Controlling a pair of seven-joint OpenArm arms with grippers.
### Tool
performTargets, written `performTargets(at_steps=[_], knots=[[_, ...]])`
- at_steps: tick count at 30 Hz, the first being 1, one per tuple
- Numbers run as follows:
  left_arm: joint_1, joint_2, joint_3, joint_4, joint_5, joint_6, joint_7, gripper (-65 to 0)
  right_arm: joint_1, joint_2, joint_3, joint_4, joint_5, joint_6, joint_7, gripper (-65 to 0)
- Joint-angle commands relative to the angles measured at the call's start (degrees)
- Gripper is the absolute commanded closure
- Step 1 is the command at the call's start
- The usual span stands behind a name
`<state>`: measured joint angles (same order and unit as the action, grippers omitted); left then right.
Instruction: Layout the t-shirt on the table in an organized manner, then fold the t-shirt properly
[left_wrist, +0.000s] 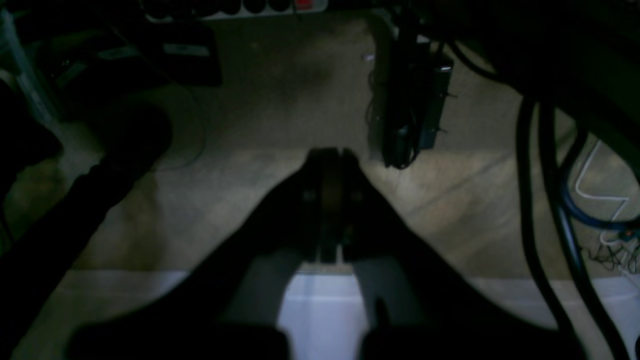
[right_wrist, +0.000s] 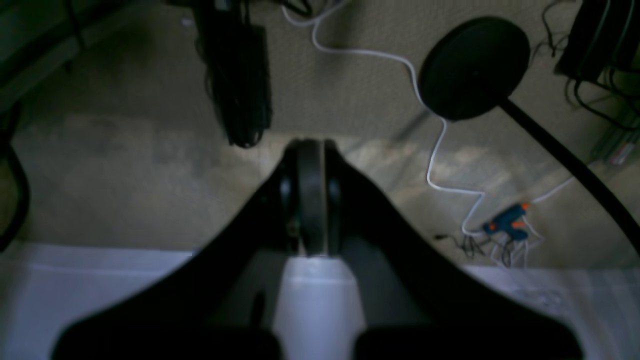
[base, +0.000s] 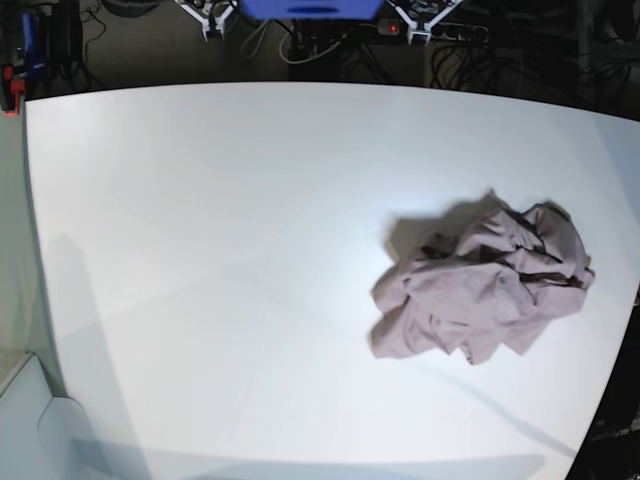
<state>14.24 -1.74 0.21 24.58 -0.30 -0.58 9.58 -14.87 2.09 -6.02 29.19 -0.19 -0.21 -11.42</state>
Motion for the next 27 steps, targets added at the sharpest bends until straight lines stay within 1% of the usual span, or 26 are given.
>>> performTargets(at_steps=[1, 8, 10, 13, 15, 19, 21, 23, 27], knots=[[1.36, -0.06, -0.08, 2.10, -0.10, 0.45, 0.04, 0.0, -1.43, 0.68, 0.53, 2.15, 0.05, 0.43, 0.04, 0.0], [11.56, -1.56, -0.16, 18.81, -0.19, 0.45, 0.31, 0.0, -10.66, 1.21, 7.47, 20.52, 0.05, 0.52, 0.04, 0.0], [15.25, -1.82, -0.16, 24.70, -0.19, 0.45, 0.39, 0.0, -13.92, 1.91, 7.74, 26.94, 0.05, 0.52, 0.04, 0.0], [20.62, -3.32, -0.16, 34.10, -0.19, 0.54, 0.39, 0.0, -18.75, 2.09, 7.74, 35.91, 0.05, 0.52, -0.05, 0.0], [24.93, -3.58, -0.25, 41.14, -0.19, 0.62, 0.39, 0.0, -22.18, 2.97, 7.65, 42.33, 0.05, 0.52, -0.05, 0.0], [32.66, -6.13, -0.34, 54.59, -0.36, 0.71, 0.39, 0.0, -28.60, 3.23, 7.74, 54.02, 0.05, 0.52, -0.40, 0.0], [35.83, -6.75, -0.52, 60.48, -2.21, 0.71, 0.39, 0.0, -30.88, 3.23, 7.74, 59.21, 0.05, 0.52, -1.46, 0.0], [38.73, -8.15, -2.27, 66.10, -5.46, 0.71, 0.48, 0.0, -33.17, 3.23, 7.74, 64.92, 0.05, 0.52, -2.34, 0.0], [43.39, -9.56, -5.44, 76.04, -11.27, 0.54, 0.48, 0.0, -37.04, 3.32, 7.82, 77.23, 0.05, 0.52, -4.89, 0.0]])
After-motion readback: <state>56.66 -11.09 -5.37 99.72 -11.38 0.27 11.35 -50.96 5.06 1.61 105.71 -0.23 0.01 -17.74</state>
